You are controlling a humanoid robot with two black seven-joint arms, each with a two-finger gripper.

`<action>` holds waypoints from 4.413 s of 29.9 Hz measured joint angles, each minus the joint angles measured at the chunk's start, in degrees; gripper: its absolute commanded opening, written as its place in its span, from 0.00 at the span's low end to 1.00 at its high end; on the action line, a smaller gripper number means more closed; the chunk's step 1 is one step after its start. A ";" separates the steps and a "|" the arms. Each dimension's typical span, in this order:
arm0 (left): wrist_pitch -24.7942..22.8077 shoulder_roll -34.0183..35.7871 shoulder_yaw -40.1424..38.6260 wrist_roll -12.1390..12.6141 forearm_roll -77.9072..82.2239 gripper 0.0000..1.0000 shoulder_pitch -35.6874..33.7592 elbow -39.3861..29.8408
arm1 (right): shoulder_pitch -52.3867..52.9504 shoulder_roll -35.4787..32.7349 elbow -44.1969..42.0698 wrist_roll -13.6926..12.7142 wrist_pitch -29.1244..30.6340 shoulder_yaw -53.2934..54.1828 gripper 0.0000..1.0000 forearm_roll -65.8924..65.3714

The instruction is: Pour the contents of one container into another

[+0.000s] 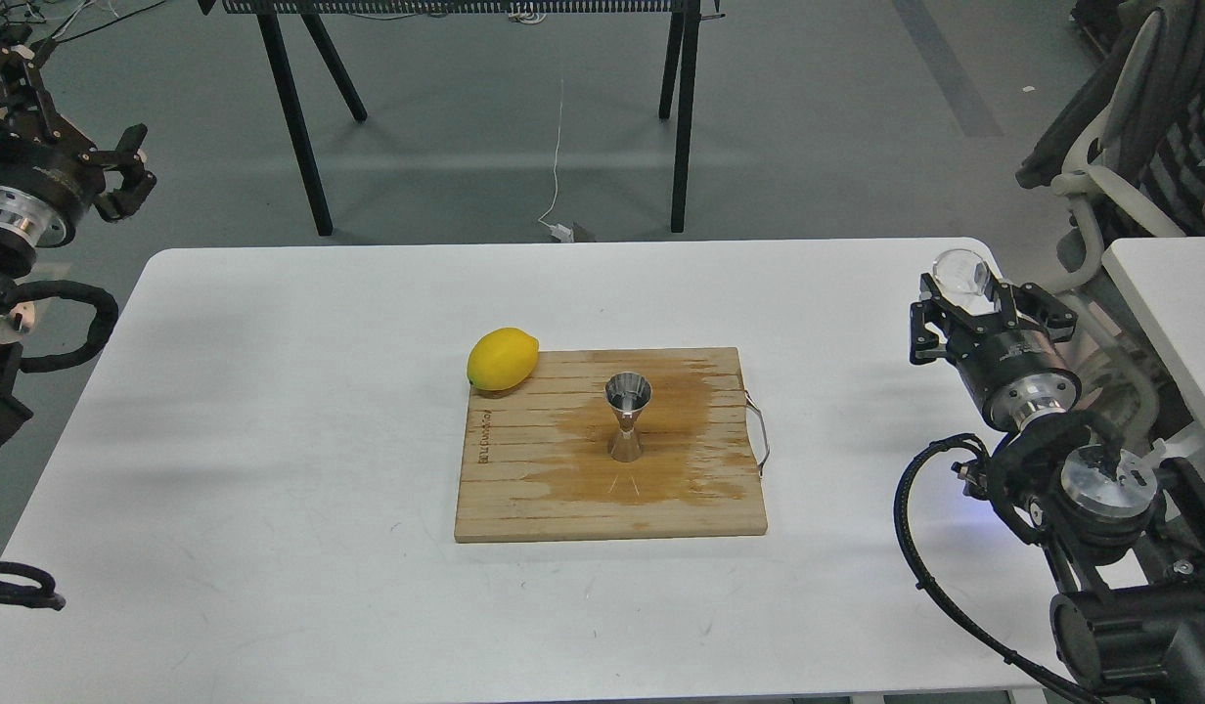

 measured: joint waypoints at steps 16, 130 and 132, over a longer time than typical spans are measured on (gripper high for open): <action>0.00 0.33 -0.10 -0.11 0.00 1.00 -0.22 0.01 | 1.38 5.07 -22.54 1.27 19.11 0.15 0.34 4.01; 0.01 -10.37 0.45 -3.52 -0.16 1.00 4.44 1.50 | 21.28 -13.56 -34.63 3.81 32.92 -27.28 0.99 -12.40; 0.00 -10.38 0.28 -3.40 -0.21 1.00 4.41 1.50 | 21.34 -13.05 -34.63 3.81 32.76 -27.22 0.99 -12.36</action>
